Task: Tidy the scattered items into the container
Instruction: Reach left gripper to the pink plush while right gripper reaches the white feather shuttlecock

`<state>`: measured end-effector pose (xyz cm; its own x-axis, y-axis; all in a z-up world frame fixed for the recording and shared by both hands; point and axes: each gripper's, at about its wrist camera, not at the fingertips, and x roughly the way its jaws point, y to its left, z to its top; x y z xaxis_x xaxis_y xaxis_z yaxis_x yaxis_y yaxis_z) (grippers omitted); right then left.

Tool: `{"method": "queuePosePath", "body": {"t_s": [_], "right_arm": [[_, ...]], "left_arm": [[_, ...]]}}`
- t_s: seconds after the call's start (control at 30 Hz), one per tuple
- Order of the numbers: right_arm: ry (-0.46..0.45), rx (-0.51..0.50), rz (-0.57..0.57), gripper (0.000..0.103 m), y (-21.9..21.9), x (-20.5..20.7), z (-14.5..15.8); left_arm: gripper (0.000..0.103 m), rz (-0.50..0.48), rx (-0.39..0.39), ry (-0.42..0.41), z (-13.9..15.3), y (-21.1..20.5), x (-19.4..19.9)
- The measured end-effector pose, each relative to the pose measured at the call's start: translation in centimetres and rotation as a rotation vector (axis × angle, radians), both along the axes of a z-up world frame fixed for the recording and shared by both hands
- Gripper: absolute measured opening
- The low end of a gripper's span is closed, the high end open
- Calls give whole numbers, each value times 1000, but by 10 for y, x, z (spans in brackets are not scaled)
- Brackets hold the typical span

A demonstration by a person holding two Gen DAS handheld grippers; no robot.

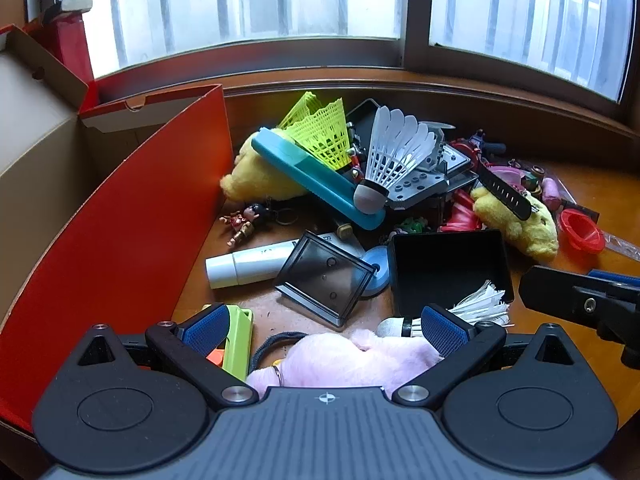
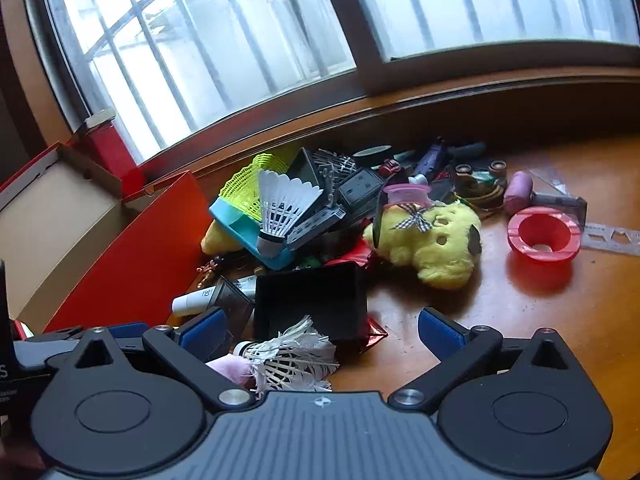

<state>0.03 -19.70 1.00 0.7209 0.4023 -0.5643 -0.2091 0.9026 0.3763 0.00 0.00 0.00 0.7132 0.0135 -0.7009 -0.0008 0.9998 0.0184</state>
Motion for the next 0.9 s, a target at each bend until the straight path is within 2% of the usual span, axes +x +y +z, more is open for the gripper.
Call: {"method": "queuePosePath", "body": {"t_s": [0.2, 0.33, 0.8, 0.9], "right_arm": [[42, 33, -38, 103, -9, 15, -6], [-11, 6, -24, 102, -1, -2, 0], [2, -3, -6, 102, 1, -12, -3], [0, -2, 6, 99, 3, -15, -3]], "left_arm": [[103, -5, 2, 10, 1, 0, -1], [103, -6, 1, 13, 0, 1, -3], [103, -24, -15, 52, -5, 11, -12], [103, -27, -20, 53, -6, 13, -14]]}}
